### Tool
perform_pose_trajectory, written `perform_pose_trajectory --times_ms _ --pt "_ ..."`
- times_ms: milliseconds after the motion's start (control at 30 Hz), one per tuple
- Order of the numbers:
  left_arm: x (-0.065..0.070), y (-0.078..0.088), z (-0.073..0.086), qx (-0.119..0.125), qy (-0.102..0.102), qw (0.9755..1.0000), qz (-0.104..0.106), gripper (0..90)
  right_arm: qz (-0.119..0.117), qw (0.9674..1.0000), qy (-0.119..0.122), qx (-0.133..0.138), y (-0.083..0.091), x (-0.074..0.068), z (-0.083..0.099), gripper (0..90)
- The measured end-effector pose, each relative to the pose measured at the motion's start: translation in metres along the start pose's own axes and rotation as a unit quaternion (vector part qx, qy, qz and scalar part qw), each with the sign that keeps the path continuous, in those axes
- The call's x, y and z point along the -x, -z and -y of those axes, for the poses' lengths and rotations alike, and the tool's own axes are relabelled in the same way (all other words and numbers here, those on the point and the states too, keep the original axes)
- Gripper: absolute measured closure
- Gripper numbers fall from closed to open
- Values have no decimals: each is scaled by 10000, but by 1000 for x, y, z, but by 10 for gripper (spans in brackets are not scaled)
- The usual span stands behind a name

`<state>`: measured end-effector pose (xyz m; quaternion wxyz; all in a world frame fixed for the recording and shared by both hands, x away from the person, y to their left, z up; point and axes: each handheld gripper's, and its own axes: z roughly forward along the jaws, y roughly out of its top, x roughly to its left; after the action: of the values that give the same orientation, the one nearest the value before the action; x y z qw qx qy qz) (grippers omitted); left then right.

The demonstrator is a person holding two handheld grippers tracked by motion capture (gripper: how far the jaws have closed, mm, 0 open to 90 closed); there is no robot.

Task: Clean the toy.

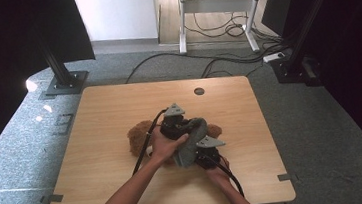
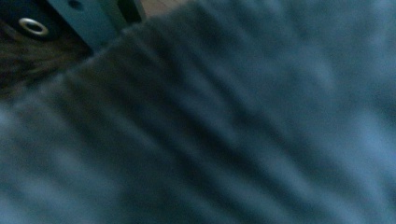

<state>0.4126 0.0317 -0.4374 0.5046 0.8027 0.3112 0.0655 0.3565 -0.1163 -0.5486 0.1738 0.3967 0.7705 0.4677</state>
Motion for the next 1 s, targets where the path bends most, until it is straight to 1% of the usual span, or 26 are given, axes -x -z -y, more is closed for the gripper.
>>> perform_pose_trajectory --times_ms 67,133,233,300,367,400,433,533,667,767,800,867,933,1000 --pt "-3 -7 2 -117 40 9999 -114 830 0 10000 -9 -3 0 0 0 844" --pt "-7 -9 5 -188 83 9995 -230 831 5 10000 0 -3 0 0 0 845" --pt "-12 -6 8 -237 140 9990 -366 832 1 10000 15 -9 0 0 0 846" --pt "-16 0 9 -192 215 9987 -421 832 3 10000 21 -16 0 0 0 849" --pt "-23 10 10 -118 355 9983 -454 833 4 10000 26 -15 1 0 0 851" --pt "-27 14 11 -116 389 9981 -474 832 3 10000 33 -16 1 0 0 852" --pt "-31 19 12 -85 439 9977 -515 833 2 10000 35 -17 1 0 1 853" --pt "-42 34 15 19 616 9966 -553 834 5 10000 25 -26 1 0 1 857" --pt "-53 58 20 139 639 9953 -721 834 10 10000 -13 -40 1 1 1 864" --pt "-66 81 28 192 757 9928 -908 834 2 10000 -29 -60 2 1 1 868" --pt "-69 86 30 201 790 9923 -934 834 -4 10000 -38 -66 2 1 1 868" --pt "-78 97 36 243 934 9909 -942 833 -15 10000 -35 -67 2 2 1 869" --pt "-83 106 41 267 975 9899 -997 830 -21 10000 -40 -69 2 2 1 869" --pt "-87 114 45 282 987 9894 -1027 829 -26 10000 -43 -71 2 2 1 871"
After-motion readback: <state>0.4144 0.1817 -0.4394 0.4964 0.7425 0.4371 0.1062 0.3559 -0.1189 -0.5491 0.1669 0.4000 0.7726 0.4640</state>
